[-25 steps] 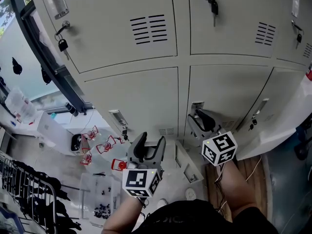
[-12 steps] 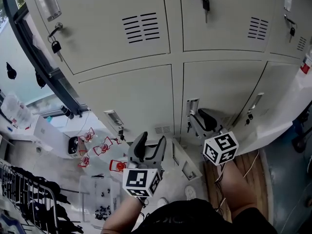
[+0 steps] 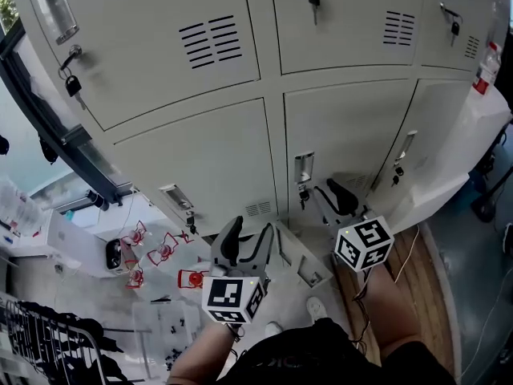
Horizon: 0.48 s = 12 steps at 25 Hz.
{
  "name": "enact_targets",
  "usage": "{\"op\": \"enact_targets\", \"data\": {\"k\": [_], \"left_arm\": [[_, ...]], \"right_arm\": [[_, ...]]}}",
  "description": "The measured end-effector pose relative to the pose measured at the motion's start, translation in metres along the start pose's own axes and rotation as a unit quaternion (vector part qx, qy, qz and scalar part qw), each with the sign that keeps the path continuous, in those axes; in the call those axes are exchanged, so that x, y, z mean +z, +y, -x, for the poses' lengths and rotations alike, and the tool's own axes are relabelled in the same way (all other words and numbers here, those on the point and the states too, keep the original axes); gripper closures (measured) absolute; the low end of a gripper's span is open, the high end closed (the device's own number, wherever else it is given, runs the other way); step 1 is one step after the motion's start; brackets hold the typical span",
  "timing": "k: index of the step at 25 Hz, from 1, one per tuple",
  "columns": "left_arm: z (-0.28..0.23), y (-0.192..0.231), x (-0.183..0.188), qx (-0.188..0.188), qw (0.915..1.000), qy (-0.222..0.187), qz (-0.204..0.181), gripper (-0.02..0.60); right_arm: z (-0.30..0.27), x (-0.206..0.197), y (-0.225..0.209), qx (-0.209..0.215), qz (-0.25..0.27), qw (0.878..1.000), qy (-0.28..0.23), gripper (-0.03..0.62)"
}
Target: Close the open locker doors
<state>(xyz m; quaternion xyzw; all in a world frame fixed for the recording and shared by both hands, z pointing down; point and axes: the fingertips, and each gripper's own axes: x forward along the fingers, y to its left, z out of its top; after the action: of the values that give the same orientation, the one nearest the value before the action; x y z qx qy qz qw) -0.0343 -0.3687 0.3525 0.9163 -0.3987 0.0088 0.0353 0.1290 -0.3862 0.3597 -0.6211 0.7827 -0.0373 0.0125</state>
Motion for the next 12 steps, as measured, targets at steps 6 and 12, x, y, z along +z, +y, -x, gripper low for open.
{"op": "enact_targets", "data": {"k": [6,12], "left_arm": [[0.006,-0.011,-0.008,-0.049,0.9988,0.006,0.002,0.334],[0.017,-0.024,-0.024,-0.098,0.9950,0.020,0.004,0.334]], "right_arm": [[0.029,-0.008,0.003,-0.046,-0.003,0.999,0.003,0.465],[0.063,-0.025,0.008,-0.095,-0.013,0.995,0.009,0.465]]}}
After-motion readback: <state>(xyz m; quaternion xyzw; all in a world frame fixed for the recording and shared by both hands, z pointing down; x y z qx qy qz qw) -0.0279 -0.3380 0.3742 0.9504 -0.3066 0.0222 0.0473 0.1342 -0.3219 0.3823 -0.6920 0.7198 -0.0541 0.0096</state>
